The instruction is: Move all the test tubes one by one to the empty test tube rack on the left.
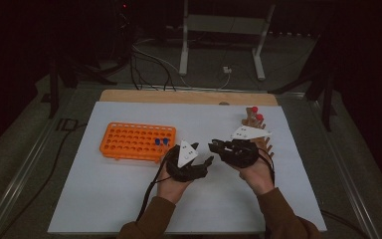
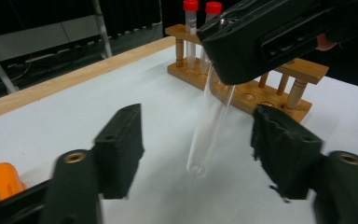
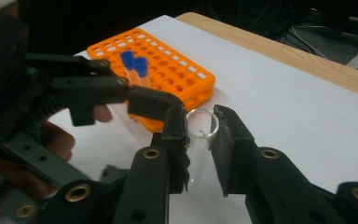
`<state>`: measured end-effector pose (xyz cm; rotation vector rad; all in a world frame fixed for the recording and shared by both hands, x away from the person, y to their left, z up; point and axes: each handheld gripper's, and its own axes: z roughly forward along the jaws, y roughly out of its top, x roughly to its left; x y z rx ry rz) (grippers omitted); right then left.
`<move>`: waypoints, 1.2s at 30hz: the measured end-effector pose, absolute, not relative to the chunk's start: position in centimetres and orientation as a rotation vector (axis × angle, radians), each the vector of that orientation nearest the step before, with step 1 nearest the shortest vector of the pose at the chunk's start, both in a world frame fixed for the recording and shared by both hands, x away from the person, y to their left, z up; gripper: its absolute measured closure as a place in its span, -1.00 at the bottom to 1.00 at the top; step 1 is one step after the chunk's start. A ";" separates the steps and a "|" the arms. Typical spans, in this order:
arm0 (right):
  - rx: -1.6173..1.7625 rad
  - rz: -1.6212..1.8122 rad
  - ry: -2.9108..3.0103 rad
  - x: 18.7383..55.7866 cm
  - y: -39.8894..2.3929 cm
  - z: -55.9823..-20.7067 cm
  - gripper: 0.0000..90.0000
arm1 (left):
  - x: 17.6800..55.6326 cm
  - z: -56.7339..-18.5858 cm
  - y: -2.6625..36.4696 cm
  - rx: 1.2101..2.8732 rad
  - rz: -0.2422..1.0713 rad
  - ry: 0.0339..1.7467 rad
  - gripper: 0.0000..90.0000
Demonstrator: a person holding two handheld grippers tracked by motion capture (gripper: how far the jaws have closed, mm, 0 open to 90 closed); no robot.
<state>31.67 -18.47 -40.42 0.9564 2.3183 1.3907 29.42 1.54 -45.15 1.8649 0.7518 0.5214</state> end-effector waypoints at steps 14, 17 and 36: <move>0.951 1.421 2.349 31.6 -17.8 -40.6 0.69 | 29.3 -45.2 1.3 1.863 0.488 0.708 0.58; 0.954 1.425 2.351 31.6 -17.9 -40.7 0.69 | 29.3 -45.2 1.3 1.864 0.478 0.702 0.65; 0.939 1.490 2.332 31.6 -19.1 -40.8 -0.07 | 29.4 -45.4 2.0 1.865 0.472 0.733 0.69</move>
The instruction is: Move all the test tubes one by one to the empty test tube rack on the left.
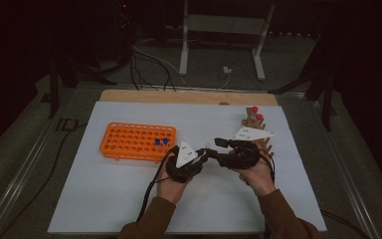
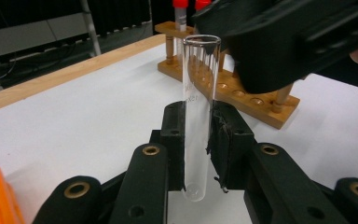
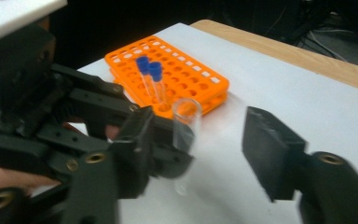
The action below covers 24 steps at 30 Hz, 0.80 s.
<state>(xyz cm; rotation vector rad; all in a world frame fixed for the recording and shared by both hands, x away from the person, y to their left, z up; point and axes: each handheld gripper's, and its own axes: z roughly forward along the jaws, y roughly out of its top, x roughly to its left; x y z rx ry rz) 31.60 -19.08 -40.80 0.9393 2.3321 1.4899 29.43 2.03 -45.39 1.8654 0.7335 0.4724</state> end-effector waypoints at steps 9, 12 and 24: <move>1.009 1.456 2.252 31.7 -21.0 -41.7 -0.66 | 29.4 -45.3 3.2 1.859 0.479 0.755 0.69; 1.036 1.419 2.223 31.7 -21.6 -42.0 -0.73 | 29.3 -45.2 3.7 1.849 0.478 0.763 0.69; 1.104 1.393 2.136 31.5 -24.0 -42.8 -0.95 | 29.2 -44.8 5.5 1.825 0.478 0.793 0.69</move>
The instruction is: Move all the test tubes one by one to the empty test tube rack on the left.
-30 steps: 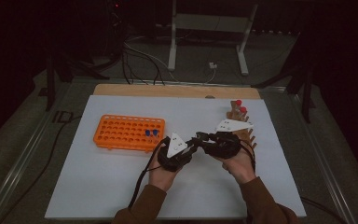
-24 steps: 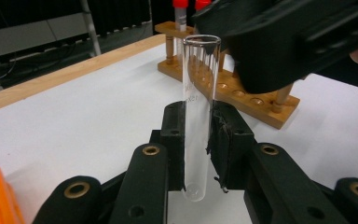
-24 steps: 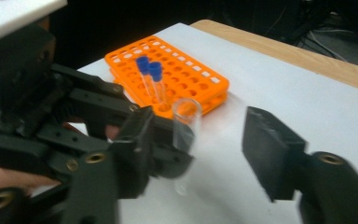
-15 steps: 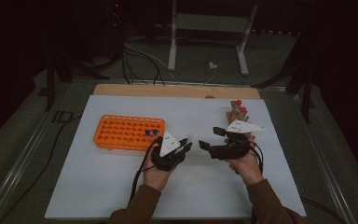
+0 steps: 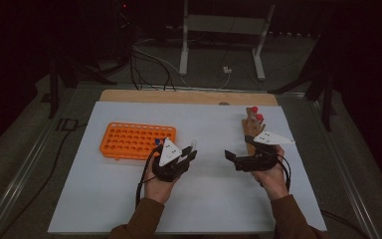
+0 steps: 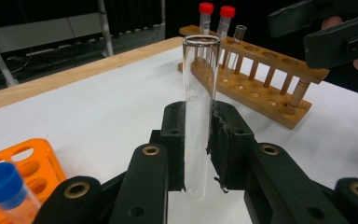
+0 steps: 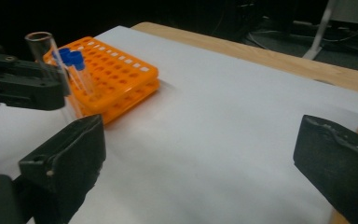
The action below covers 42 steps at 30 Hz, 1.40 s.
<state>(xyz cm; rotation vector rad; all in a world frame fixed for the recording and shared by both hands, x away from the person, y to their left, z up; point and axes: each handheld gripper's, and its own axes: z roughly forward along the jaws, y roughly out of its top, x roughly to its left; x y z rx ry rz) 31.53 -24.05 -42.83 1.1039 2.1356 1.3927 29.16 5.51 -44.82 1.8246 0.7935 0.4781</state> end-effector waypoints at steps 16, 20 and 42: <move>1.181 1.368 2.047 31.2 -26.9 -43.5 -1.00 | 29.1 -44.3 8.0 1.795 0.489 0.829 0.69; 1.191 1.370 2.034 31.2 -27.3 -43.6 -1.00 | 29.1 -44.1 8.9 1.790 0.499 0.835 0.69; 1.203 1.391 2.006 31.1 -28.0 -43.4 -1.00 | 29.5 -44.3 14.1 1.763 0.597 0.929 0.69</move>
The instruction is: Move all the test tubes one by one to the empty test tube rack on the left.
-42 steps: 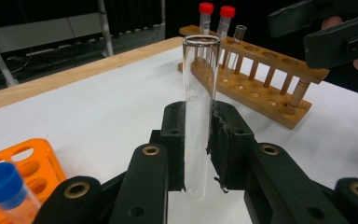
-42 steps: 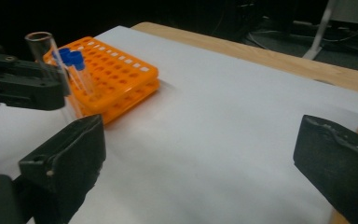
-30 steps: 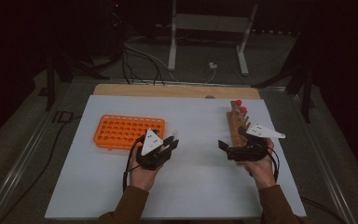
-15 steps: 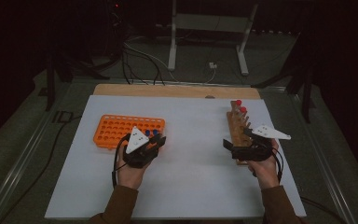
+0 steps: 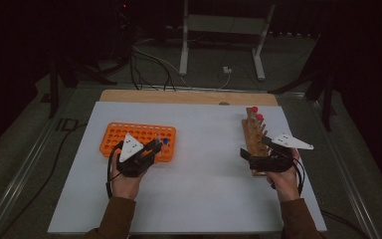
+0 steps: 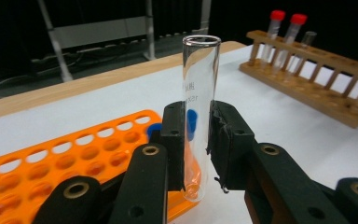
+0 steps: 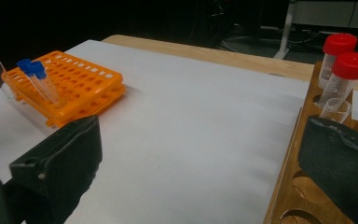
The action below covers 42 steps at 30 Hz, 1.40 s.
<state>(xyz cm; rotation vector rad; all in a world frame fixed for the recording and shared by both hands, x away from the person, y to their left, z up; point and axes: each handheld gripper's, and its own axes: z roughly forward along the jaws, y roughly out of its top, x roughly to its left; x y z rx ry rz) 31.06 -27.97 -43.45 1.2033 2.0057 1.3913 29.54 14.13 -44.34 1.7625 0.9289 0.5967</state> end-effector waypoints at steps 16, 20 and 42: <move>1.200 1.401 2.001 30.9 -28.0 -43.3 -1.00 | 31.5 -46.0 15.2 1.743 0.679 1.052 0.69; 1.200 1.401 2.002 30.9 -28.0 -43.3 -1.00 | 32.0 -46.6 15.1 1.749 0.689 1.069 0.69; 1.194 1.400 2.014 30.9 -27.9 -43.4 -1.00 | 32.6 -49.2 14.6 1.869 0.651 1.104 0.69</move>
